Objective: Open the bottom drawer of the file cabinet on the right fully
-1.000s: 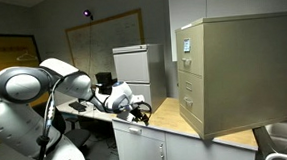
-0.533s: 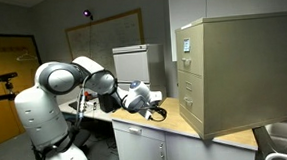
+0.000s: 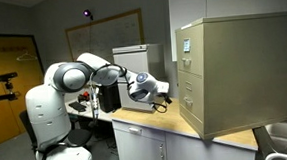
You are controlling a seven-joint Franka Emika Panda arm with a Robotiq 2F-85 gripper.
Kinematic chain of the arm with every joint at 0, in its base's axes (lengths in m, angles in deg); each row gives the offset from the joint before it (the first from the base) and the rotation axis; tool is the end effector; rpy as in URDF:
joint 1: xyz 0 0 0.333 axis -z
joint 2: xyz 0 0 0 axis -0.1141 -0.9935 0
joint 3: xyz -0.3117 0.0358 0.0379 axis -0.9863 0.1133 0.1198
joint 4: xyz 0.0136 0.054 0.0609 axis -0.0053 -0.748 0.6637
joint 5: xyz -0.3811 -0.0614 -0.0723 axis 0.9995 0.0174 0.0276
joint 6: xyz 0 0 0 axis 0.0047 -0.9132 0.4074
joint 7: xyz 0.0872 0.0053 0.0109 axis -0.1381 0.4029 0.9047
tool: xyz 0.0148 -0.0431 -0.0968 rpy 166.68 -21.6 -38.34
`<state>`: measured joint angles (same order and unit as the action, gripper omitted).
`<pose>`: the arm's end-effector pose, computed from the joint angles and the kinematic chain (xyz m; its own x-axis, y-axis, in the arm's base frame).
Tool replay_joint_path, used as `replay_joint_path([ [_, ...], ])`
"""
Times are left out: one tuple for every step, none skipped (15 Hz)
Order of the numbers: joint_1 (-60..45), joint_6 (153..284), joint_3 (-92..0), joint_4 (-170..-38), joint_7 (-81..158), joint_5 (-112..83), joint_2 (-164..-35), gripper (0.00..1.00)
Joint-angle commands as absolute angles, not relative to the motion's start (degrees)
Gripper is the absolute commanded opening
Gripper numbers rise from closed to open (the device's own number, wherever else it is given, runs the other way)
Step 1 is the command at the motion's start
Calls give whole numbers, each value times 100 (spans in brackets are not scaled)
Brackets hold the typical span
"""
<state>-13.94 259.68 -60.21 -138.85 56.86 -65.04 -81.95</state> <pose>0.5364 -0.1637 0.4650 0.4374 -0.6478 0.6237 -0.4644 -0.7567 -0.4602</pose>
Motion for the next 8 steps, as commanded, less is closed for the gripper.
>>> replay_joint_path([
  [-1232,25591,-6292,-12976,6912,-8018,-8738,100],
  [-1142,25461,-6336,-12775,7244,-8419,-8911,100],
  [-1033,25301,-6361,-12569,7543,-8815,-9132,100],
  [-910,25138,-6358,-12375,7818,-9212,-9352,100],
  [-775,24973,-6340,-12184,8033,-9580,-9595,100],
  [-646,24827,-6317,-12014,8201,-9892,-9824,100],
  [-528,24690,-6300,-11852,8282,-10140,-10072,100],
  [-424,24570,-6285,-11701,8330,-10352,-10307,100],
])
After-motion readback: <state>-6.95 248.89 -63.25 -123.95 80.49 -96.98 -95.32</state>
